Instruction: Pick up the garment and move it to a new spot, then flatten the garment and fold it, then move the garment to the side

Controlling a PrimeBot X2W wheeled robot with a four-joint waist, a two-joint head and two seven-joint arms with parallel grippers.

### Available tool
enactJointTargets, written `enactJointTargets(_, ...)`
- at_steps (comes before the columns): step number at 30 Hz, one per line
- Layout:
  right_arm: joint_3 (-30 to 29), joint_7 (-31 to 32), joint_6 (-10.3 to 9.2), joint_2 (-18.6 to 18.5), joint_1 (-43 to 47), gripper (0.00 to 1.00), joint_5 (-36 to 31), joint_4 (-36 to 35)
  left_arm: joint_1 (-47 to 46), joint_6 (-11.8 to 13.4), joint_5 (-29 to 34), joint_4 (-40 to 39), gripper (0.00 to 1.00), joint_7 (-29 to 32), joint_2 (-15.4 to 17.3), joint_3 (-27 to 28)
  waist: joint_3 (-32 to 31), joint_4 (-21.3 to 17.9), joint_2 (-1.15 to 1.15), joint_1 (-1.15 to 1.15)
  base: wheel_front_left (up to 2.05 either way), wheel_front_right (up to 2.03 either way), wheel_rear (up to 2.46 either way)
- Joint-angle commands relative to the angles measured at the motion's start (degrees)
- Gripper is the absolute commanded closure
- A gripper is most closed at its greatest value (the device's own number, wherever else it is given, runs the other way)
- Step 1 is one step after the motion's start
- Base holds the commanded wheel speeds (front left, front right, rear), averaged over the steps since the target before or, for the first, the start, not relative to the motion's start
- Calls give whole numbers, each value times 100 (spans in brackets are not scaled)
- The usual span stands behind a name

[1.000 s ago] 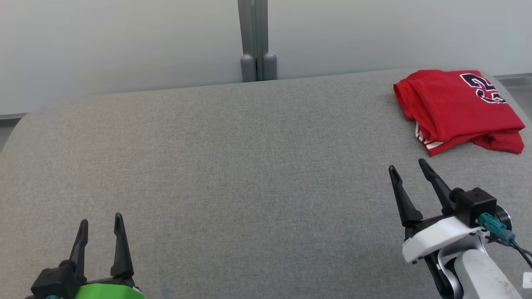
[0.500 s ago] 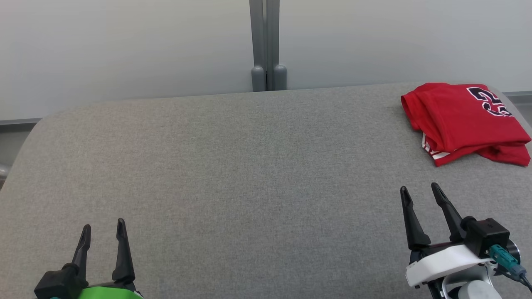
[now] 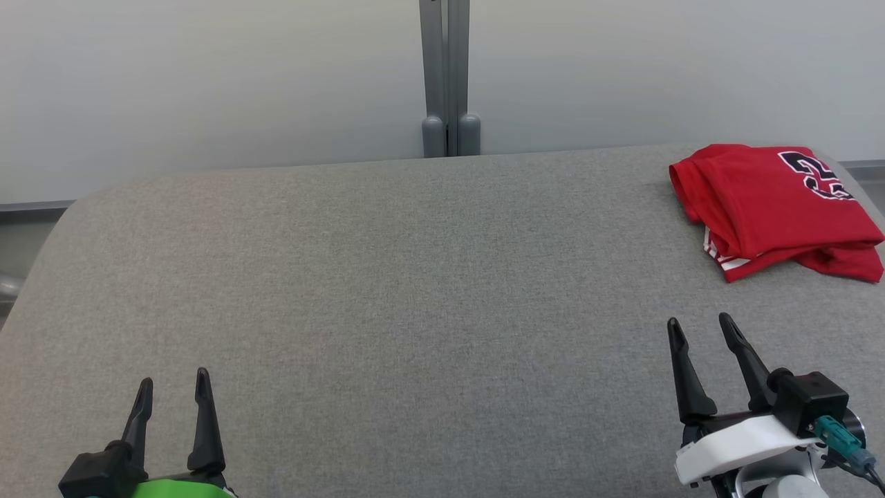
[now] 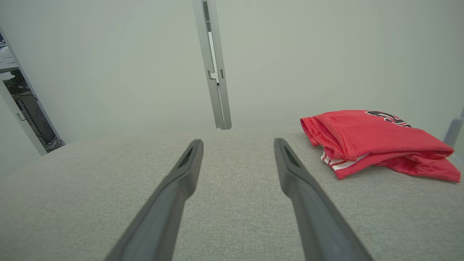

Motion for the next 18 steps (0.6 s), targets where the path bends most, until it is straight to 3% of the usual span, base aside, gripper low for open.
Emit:
enactJointTargets(1, 0, -22, -10, 11, 82, 0, -1, -5, 34, -22, -41, 7, 0, -14, 52, 1, -3, -1, 0, 0, 0, 0, 0)
enactJointTargets(4, 5, -22, -10, 17, 66, 0, 15, 5, 46, -12, -46, 35, 0, -14, 61, 9, -8, -11, 0, 0, 0, 0, 0)
enactJointTargets(5, 3, 0, 0, 19, 4, 100, 1, 21, 2, 1, -38, 48, 100, 1, 11, 4, -9, -10, 0, 0, 0, 0, 0)
enactJointTargets(10, 21, 21, 0, 84, 117, 100, 25, 252, 42, 1, -63, 309, 100, 46, -79, -1, -8, -10, 0, 0, 0, 0, 0)
enactJointTargets(18, -75, 259, 0, 106, 27, 100, 887, 295, -95, -4, -896, 342, 100, 293, -81, 37, 13, -26, 0, 0, 0, 0, 0)
